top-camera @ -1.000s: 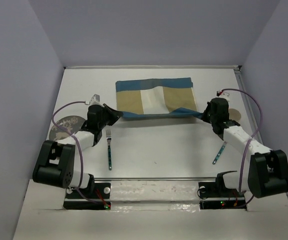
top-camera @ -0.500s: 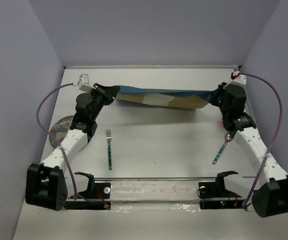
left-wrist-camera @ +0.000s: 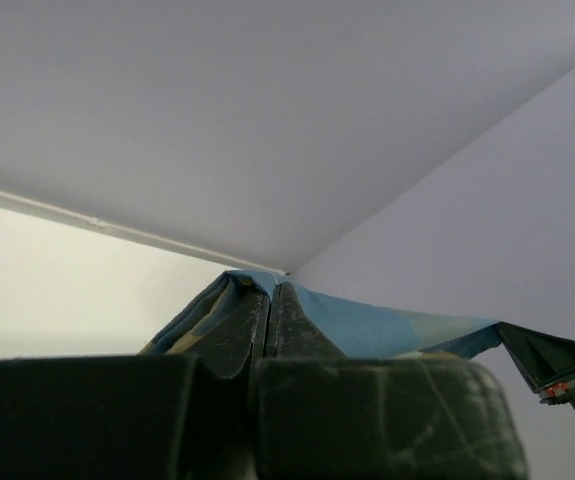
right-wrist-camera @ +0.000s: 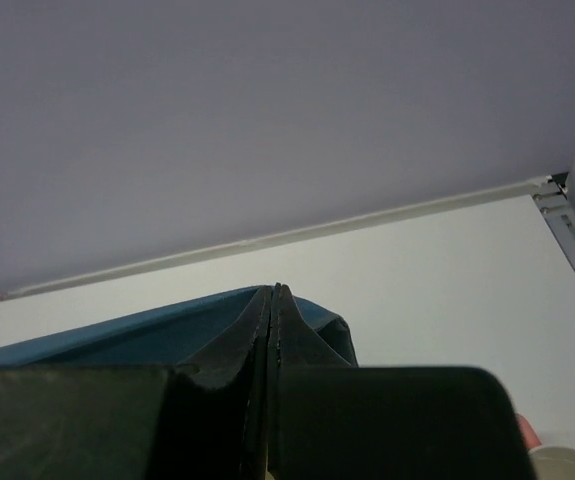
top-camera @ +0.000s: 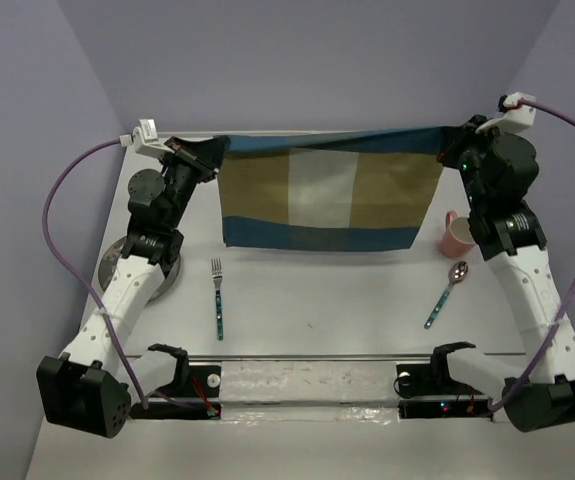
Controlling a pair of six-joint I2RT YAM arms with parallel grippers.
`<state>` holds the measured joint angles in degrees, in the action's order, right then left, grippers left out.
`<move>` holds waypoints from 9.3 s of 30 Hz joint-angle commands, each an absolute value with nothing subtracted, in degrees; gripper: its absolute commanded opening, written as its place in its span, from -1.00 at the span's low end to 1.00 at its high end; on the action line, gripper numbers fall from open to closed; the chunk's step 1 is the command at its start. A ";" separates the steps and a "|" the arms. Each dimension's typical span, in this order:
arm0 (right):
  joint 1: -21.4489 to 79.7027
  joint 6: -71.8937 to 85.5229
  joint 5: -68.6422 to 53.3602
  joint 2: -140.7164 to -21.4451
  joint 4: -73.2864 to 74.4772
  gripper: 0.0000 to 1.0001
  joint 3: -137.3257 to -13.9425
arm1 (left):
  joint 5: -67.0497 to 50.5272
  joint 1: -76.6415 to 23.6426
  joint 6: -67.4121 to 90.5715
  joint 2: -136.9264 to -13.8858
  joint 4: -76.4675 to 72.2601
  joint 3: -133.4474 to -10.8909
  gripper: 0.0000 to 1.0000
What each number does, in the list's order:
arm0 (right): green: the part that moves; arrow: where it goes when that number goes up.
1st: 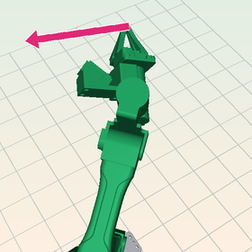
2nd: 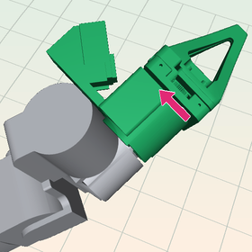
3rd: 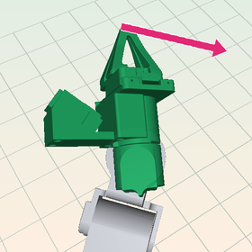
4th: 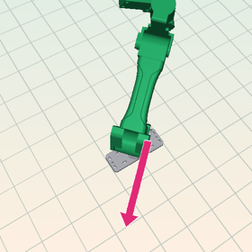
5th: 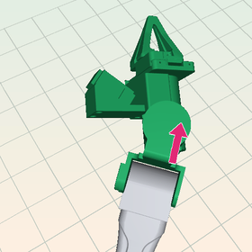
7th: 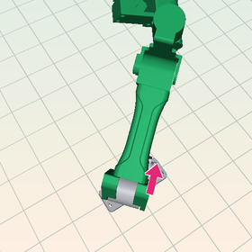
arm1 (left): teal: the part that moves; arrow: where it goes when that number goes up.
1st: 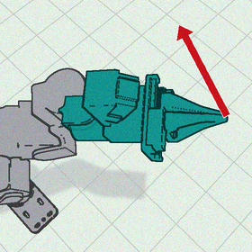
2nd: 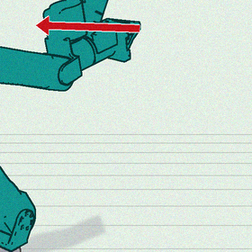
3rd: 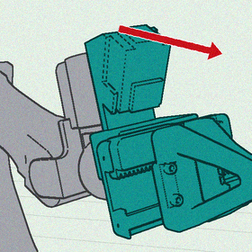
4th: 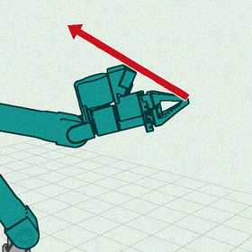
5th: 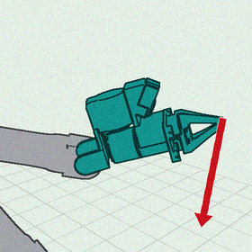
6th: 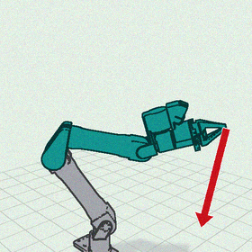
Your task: Set the dinner table for one person
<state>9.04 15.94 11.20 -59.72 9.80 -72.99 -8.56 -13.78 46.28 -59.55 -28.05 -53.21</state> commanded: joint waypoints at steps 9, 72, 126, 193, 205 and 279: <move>7.82 5.11 17.31 -85.67 9.13 -1.00 -96.72 | -11.67 -7.48 46.32 -80.65 -25.68 -74.93 -1.00; 7.82 29.80 4.05 -48.09 13.62 0.16 -30.84 | -13.01 -13.45 47.82 -51.35 -34.65 -16.25 0.38; 10.99 35.52 -7.11 -55.37 -3.43 -0.69 -26.79 | 9.12 -14.41 39.00 -28.84 5.78 -30.78 0.40; 57.49 51.77 -15.11 -157.24 -1.82 -1.00 -135.80 | 5.18 -24.43 21.80 -12.92 -0.97 -36.56 0.79; 52.39 55.18 -21.35 -147.67 -14.92 -1.00 -136.93 | 7.29 -23.82 21.62 -13.01 -0.35 -36.91 0.86; 16.96 51.24 -19.87 -100.55 -26.99 -0.03 -51.68 | 2.81 -22.06 21.80 -15.91 -0.26 -36.47 0.94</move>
